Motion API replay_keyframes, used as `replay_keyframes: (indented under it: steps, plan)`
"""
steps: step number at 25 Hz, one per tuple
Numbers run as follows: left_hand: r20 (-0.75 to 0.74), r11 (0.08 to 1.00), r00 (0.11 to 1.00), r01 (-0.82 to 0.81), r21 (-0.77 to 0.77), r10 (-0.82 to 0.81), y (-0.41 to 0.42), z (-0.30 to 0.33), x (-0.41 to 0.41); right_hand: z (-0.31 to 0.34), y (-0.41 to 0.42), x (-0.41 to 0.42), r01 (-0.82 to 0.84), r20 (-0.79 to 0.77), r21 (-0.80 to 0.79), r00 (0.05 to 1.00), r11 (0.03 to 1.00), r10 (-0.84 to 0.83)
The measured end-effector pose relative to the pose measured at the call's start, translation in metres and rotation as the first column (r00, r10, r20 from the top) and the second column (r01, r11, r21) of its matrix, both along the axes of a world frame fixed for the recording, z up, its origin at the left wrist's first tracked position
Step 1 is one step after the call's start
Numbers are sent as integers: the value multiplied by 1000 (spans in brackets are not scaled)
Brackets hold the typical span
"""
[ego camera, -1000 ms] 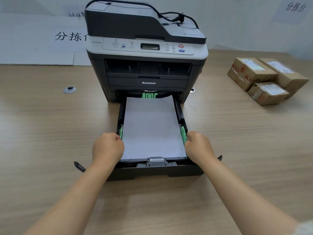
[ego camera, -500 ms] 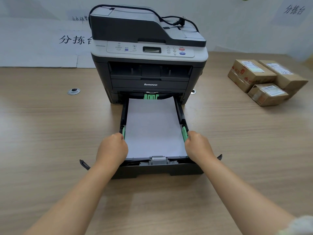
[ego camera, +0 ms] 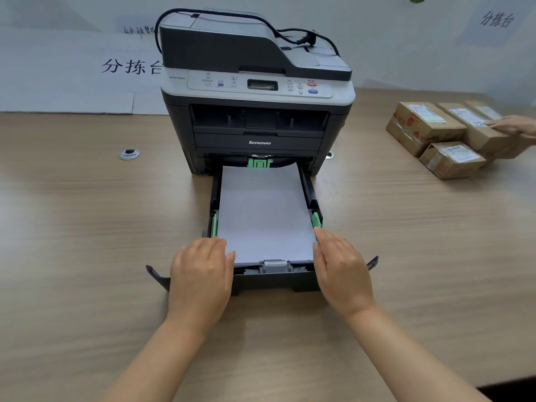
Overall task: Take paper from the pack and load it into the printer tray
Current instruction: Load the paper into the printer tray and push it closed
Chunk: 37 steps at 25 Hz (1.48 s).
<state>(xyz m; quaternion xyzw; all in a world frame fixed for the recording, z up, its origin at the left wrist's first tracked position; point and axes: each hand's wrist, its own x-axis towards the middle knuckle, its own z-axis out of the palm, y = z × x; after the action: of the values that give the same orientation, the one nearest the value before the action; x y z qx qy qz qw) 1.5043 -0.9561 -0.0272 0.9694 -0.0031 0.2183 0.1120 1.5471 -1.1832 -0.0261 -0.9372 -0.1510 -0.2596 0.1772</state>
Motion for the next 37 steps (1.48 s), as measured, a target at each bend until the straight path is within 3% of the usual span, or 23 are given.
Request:
replay_keyframes:
  steps: [7,16,24,37]
  plan:
    - [57,987,998,-7,158,-2,-5,-34,-46,-25,-9,-47,-53,101,-51,993,997,58]
    - [105,946,992,26,322,-64,0,-75,-64,-66,5,-89,72,-92,-220,991,973,-94]
    - [96,953,994,28,302,-59,4,-79,-42,-67,14,-66,139,-127,-313,974,940,-186]
    - [58,970,998,-6,245,-8,14,-75,39,-73,31,20,161,-80,-314,978,936,-195]
